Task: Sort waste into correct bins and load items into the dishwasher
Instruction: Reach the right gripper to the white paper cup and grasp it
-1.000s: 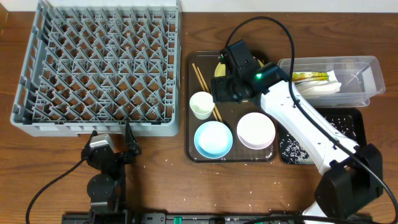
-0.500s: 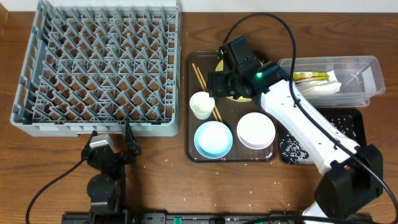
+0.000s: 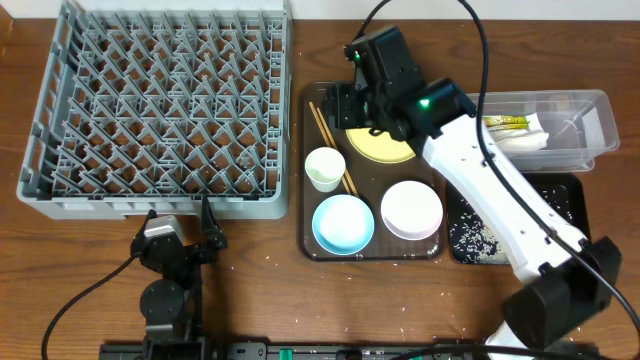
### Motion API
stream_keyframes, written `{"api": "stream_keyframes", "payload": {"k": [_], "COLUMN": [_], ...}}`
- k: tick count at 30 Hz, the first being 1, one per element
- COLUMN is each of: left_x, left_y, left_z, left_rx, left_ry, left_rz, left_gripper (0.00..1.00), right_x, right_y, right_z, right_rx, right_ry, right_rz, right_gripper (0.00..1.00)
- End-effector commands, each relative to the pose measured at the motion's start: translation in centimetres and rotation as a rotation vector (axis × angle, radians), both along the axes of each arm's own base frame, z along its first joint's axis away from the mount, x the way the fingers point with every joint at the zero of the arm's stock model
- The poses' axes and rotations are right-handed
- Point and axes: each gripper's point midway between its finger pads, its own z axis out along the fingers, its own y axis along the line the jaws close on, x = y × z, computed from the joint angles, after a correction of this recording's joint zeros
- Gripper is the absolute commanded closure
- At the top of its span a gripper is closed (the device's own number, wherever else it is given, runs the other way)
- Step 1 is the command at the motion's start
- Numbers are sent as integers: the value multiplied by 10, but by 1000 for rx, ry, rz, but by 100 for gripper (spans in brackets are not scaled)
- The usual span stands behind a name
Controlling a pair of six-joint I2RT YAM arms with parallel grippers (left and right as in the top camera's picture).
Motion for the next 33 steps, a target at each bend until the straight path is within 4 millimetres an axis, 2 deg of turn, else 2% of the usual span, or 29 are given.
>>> {"api": "stream_keyframes", "payload": {"k": [1,7,10,23,33], "left_x": [-1,-1,-1,-1,-1], "left_y": [2,2,2,2,2], "left_z": [-18,-18,-18,-18,-18], "left_rx": [1,1,1,1,1], "left_ry": [51,51,51,51,51], "left_rz": [8,8,8,8,8], "left_gripper": [8,8,8,8,8], "right_x": [5,-3,-6,-14,-26], "right_y": [4,-1,-3,-7,-1], "right_z": [-35,-81,-93,-123,-127], "right_rx": [-33,-109,-132,-177,-201], "right_ry": [88,210,246,325,349], "right_rz": [-18,-19,-20,-18,10], "right_gripper": [38,41,41,42,42]}}
